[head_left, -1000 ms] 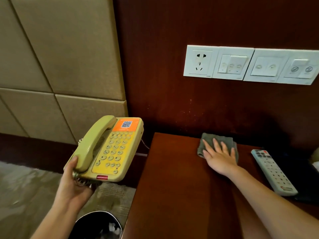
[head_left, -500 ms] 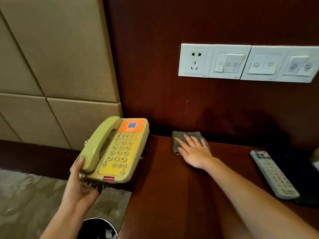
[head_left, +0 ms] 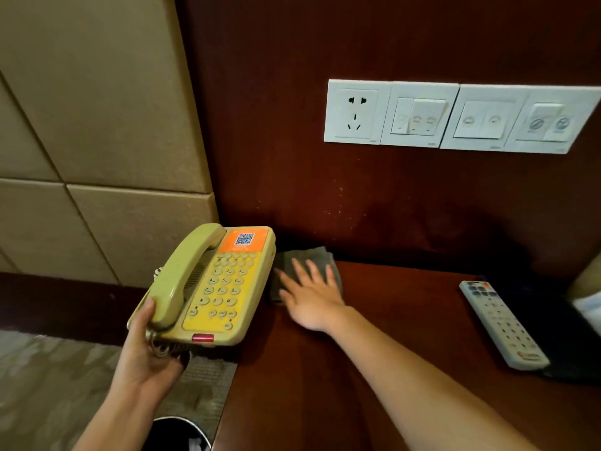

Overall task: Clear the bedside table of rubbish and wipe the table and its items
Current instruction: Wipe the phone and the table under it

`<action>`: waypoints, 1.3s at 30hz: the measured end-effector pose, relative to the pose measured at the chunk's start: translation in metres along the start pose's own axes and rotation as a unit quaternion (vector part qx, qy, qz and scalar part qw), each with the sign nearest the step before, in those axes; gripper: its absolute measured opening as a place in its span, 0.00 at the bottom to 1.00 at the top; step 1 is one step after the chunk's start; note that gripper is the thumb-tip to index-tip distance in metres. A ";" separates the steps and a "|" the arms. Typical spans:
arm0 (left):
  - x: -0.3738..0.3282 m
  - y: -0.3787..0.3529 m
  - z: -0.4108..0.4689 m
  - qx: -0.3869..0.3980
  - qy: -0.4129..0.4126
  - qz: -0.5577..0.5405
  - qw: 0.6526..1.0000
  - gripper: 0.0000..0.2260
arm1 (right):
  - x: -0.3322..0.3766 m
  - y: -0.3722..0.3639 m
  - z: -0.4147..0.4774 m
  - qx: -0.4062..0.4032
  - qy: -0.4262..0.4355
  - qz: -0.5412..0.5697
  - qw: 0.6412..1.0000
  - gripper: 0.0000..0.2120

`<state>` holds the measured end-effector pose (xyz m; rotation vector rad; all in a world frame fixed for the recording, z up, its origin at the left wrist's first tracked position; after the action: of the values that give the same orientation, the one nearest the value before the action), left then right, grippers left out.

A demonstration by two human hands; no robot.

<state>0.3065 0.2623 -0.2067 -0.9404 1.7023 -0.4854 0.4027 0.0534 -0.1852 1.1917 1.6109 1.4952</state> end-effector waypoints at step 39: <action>0.064 -0.049 -0.009 -0.018 0.053 0.444 0.894 0.46 | -0.081 0.045 -0.097 -0.256 -0.219 0.351 0.874 0.16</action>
<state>0.3082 0.1812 -0.2073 -0.0827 2.0267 0.1143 0.3562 -0.0622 -0.1364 1.7125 0.4233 1.7391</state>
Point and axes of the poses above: each hand's wrist, its own z-axis towards the middle knuckle, its own y-axis out of the back of the hand, x = y × z, the point moved 9 cm from there along z, towards the middle knuckle, and after that the axes turned 2 degrees about y, right-handed, at the moved point
